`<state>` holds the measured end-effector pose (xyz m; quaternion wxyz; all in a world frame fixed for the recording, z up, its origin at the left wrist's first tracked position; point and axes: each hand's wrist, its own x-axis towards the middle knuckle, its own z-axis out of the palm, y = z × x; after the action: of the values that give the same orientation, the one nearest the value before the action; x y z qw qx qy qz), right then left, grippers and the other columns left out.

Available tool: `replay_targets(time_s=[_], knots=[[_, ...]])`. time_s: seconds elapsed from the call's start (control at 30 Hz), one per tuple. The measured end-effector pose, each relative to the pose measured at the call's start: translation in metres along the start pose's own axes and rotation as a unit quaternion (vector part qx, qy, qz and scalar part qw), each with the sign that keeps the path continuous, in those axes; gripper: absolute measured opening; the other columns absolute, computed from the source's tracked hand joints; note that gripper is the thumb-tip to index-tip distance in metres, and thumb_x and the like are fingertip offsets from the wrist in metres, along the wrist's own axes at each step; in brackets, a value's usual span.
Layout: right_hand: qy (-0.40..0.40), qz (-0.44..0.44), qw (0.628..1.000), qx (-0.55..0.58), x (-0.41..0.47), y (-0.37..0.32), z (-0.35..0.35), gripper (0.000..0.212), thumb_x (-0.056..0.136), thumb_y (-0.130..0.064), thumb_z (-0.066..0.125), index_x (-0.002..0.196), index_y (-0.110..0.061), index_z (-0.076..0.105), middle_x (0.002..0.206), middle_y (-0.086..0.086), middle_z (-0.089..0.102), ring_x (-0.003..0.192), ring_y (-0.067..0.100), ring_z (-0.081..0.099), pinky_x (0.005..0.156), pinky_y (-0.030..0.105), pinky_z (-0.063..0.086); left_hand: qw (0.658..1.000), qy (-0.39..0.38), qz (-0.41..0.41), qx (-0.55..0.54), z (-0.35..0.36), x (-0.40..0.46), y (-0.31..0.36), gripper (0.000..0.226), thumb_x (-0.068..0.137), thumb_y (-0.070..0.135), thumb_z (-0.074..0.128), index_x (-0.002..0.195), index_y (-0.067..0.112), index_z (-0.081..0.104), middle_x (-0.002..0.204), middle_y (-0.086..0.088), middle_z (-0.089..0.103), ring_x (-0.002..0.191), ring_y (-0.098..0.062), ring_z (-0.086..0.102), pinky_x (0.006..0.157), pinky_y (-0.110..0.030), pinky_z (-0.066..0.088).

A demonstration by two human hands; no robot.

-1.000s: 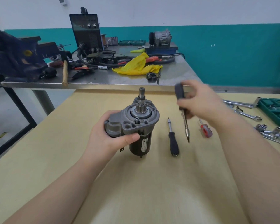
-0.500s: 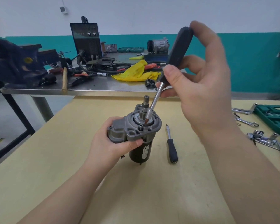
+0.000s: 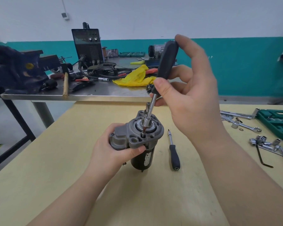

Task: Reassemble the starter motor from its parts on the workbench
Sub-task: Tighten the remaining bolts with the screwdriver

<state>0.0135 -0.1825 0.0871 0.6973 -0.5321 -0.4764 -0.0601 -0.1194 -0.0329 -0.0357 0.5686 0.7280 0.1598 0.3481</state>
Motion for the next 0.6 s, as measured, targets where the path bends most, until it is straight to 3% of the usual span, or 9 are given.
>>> replay_targets(time_s=[0.33, 0.5, 0.6], knots=[[-0.043, -0.001, 0.999, -0.017, 0.004, -0.004, -0.001, 0.058, 0.097, -0.017, 0.070, 0.143, -0.045, 0.048, 0.105, -0.002, 0.073, 0.092, 0.025, 0.076, 0.078, 0.051, 0.066, 1.000, -0.002, -0.021, -0.002, -0.003, -0.003, -0.001, 0.062, 0.053, 0.037, 0.099, 0.109, 0.034, 0.074, 0.103, -0.001, 0.081, 0.089, -0.016, 0.079, 0.065, -0.023, 0.058], [-0.044, 0.014, 0.999, -0.006, 0.009, -0.006, 0.004, 0.060, 0.095, -0.013, 0.067, 0.138, -0.052, 0.052, 0.112, -0.009, 0.072, 0.099, 0.023, 0.076, 0.081, 0.048, 0.067, 0.999, -0.026, -0.024, 0.021, -0.002, 0.003, 0.008, 0.060, 0.050, 0.034, 0.099, 0.105, 0.037, 0.075, 0.097, -0.002, 0.082, 0.080, -0.012, 0.077, 0.061, -0.022, 0.057], [-0.044, 0.032, 0.998, -0.011, 0.014, -0.011, 0.004, 0.055, 0.095, -0.017, 0.065, 0.134, -0.054, 0.052, 0.116, -0.019, 0.070, 0.101, 0.017, 0.077, 0.084, 0.045, 0.067, 0.999, -0.030, -0.011, 0.036, 0.004, 0.005, 0.014, 0.060, 0.050, 0.034, 0.099, 0.104, 0.041, 0.074, 0.102, 0.000, 0.083, 0.091, -0.016, 0.080, 0.070, -0.027, 0.062]])
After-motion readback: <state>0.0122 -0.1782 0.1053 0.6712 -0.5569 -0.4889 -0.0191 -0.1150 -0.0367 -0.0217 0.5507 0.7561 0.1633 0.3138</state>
